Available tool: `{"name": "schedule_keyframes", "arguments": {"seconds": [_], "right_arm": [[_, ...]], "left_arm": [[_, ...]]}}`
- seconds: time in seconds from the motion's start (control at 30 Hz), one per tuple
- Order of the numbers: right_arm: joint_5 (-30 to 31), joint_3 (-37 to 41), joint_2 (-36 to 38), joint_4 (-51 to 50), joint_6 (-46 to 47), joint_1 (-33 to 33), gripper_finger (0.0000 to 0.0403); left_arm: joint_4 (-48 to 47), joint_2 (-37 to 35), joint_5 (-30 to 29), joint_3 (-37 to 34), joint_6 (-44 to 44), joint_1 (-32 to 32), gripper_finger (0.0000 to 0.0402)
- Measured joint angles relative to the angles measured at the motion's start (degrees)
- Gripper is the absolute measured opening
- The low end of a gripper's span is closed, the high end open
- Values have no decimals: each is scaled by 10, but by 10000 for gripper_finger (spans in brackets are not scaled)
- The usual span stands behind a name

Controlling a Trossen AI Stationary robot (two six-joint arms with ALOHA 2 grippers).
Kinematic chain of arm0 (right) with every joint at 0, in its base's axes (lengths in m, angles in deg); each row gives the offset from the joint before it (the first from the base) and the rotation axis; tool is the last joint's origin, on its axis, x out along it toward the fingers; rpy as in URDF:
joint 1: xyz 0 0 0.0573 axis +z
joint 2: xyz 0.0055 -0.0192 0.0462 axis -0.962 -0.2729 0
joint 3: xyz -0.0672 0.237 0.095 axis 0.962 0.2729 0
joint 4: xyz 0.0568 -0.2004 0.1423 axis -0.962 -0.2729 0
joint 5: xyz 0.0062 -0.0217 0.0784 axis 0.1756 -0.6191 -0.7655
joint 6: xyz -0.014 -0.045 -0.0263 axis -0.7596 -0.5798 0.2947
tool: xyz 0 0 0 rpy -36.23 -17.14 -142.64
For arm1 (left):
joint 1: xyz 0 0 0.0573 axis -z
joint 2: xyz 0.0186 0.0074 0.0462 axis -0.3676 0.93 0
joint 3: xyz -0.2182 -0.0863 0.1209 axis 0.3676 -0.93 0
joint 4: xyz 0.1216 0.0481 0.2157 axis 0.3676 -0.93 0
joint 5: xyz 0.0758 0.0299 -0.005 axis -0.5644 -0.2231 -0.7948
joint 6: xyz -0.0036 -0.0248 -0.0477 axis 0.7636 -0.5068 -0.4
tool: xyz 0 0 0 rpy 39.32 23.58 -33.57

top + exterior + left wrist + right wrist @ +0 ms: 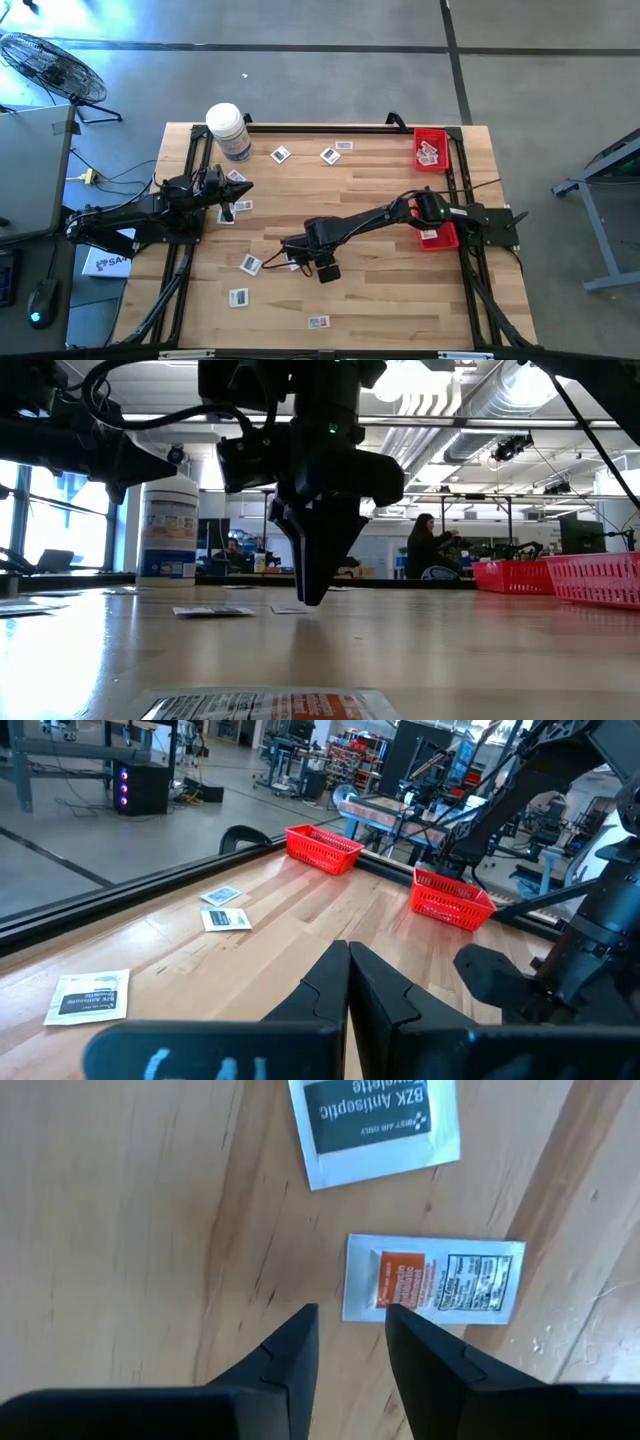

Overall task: Pick & Place First Aid Supplies
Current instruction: Put the ointment pack into the top basket

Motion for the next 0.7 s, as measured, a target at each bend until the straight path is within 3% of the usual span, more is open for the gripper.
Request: {"name": "schedule_keyframes", "arguments": {"seconds": [0.7], "right_arm": [[-6,-3,-28,27,-21,-4,113]], "left_arm": [[0,0,0,0,0,0,1]]}}
